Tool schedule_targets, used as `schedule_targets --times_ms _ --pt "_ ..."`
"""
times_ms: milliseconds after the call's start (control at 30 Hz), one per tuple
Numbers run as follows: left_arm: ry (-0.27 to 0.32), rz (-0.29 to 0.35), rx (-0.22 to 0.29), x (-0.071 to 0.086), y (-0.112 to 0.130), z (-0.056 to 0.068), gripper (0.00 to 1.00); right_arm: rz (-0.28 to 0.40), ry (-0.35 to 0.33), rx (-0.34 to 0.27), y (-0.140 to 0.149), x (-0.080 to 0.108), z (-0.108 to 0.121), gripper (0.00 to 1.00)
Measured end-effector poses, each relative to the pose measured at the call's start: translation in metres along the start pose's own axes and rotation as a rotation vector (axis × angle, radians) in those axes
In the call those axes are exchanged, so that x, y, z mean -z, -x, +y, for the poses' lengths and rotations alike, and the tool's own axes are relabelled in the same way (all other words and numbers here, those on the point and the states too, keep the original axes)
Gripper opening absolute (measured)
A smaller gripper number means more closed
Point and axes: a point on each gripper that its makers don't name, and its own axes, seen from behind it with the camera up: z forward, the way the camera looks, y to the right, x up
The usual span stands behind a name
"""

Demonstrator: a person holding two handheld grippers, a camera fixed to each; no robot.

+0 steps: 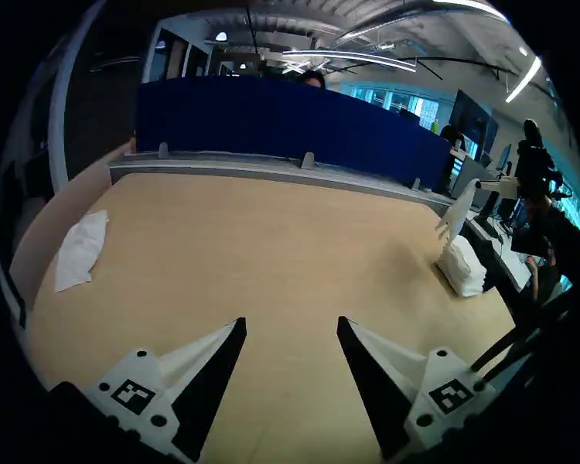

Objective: Fold towel

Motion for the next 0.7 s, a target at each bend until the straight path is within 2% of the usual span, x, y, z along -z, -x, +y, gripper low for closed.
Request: schedule_targets --times_ms 367,700 --pt "-0.012 -0.004 -0.008 -0.005 -0.004 0.005 0.87 0.018 0.065 -0.032 -0.019 -0.003 0.072 0.06" --pt "-0.020 -0.013 -0.009 -0.007 -0.004 0.009 0.87 -0.017 0.083 -0.036 -0.010 -0.011 0.102 0.06"
